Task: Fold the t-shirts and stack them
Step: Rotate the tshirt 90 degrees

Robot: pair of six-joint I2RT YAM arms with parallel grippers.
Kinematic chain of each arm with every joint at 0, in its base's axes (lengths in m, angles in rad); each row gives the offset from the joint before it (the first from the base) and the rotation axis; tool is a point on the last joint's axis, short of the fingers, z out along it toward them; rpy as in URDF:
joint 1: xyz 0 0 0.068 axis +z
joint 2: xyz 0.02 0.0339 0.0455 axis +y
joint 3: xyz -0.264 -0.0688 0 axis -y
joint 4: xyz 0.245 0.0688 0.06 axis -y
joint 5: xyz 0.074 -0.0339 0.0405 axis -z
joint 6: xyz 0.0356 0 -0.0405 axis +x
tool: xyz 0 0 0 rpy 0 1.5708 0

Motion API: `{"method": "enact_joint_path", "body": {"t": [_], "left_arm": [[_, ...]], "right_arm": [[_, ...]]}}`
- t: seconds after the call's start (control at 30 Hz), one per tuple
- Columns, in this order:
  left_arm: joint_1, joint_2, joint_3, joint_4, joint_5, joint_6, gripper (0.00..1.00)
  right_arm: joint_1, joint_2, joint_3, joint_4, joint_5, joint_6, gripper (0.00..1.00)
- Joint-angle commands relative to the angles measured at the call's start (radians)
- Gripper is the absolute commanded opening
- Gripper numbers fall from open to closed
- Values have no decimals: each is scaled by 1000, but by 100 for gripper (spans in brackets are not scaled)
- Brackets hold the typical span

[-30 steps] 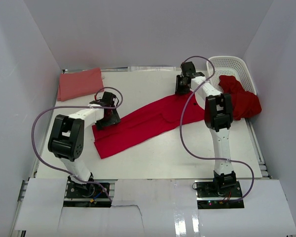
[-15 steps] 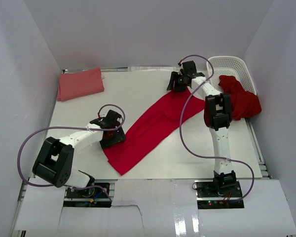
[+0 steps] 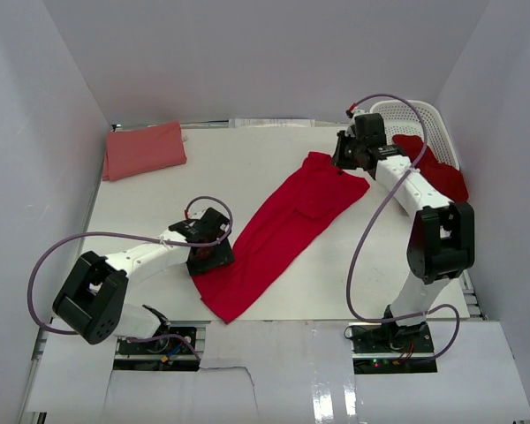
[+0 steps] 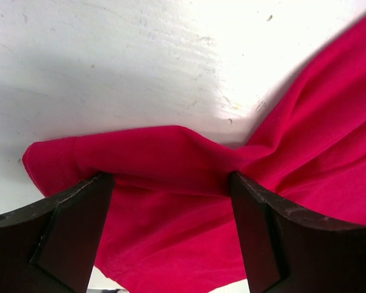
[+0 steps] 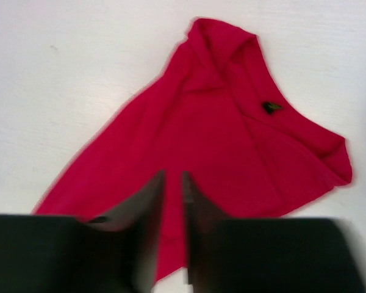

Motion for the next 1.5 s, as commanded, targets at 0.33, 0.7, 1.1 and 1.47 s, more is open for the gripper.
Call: {"method": "enact_joint_path", "body": {"t": [0.33, 0.7, 1.1, 1.47], "left_arm": [[-94, 47, 24, -119, 48, -137, 88], [-160, 43, 18, -126, 71, -183, 89], [-243, 110, 67, -125, 128, -221, 90], [-416, 236, 251, -103, 214, -293, 90]], "right_arm": [[-5, 136, -42, -169, 245, 30, 8], [-6, 321, 79, -186, 235, 44, 8], [-6, 694, 537, -269, 14, 72, 8], [-35, 836, 775, -222, -211, 153, 8]]}}
